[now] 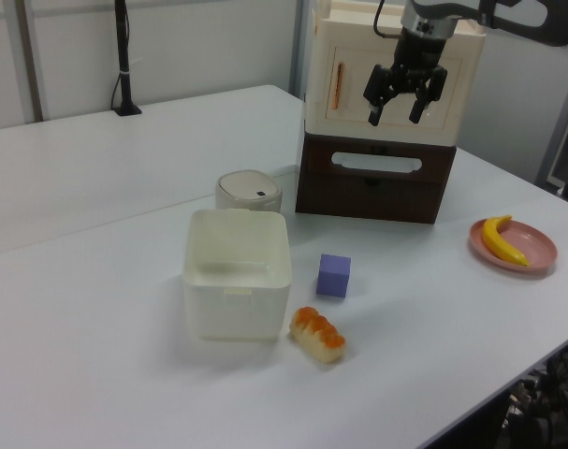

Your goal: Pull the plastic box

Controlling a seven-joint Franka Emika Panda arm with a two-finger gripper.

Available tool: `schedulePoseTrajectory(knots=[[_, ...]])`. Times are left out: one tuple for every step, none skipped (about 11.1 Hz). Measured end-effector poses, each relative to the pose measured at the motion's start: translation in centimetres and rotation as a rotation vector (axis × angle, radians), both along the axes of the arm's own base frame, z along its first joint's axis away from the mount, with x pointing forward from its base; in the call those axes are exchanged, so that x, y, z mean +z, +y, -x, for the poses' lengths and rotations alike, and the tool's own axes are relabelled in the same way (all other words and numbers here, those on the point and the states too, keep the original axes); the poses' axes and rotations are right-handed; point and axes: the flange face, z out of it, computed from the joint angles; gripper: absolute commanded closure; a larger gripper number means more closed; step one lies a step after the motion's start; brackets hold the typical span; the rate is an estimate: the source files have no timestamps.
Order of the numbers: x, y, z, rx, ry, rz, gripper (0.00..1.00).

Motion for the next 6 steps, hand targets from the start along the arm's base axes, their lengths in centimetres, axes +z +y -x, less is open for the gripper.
schedulePoseTrajectory(knots=[[0.00, 0.00, 0.00, 0.000, 0.000, 0.000, 0.00], [0.01, 0.00, 0.00, 0.006, 0.000, 0.001, 0.00], [0.02, 0.00, 0.01, 0.007, -0.001, 0.001, 0.00], [0.02, 0.00, 0.01, 0.008, -0.001, 0.001, 0.00], [0.02, 0.00, 0.01, 0.008, -0.001, 0.001, 0.00], [0.02, 0.00, 0.01, 0.008, -0.001, 0.001, 0.00]])
